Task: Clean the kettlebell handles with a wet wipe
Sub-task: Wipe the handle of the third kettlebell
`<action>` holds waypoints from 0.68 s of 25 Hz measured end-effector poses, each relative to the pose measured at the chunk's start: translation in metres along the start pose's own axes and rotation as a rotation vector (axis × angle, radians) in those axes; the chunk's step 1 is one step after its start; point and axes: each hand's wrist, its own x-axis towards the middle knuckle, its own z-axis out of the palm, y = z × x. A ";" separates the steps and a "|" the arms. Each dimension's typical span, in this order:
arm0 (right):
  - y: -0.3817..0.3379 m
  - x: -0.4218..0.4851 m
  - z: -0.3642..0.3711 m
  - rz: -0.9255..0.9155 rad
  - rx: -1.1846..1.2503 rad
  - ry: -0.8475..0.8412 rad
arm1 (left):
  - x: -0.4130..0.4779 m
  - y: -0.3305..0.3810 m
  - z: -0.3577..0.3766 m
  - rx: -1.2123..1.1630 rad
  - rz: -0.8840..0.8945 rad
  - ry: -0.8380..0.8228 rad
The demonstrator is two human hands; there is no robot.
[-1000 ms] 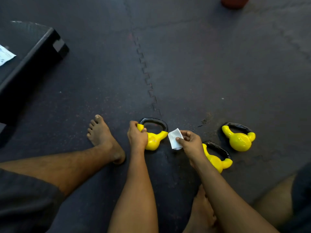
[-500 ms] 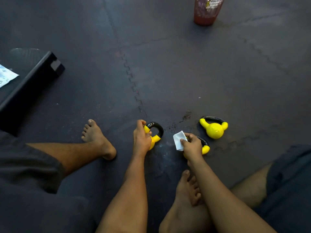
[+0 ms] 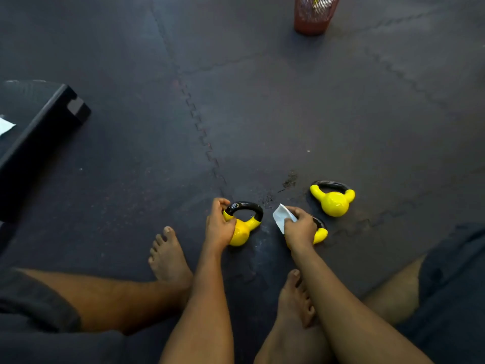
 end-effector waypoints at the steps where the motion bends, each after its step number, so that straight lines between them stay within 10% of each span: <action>1: -0.005 0.001 0.006 -0.024 -0.007 -0.006 | 0.001 -0.003 -0.003 -0.010 -0.008 0.023; 17: -0.013 -0.026 0.072 -0.112 -0.025 -0.781 | -0.006 -0.046 -0.049 -0.138 -0.135 0.100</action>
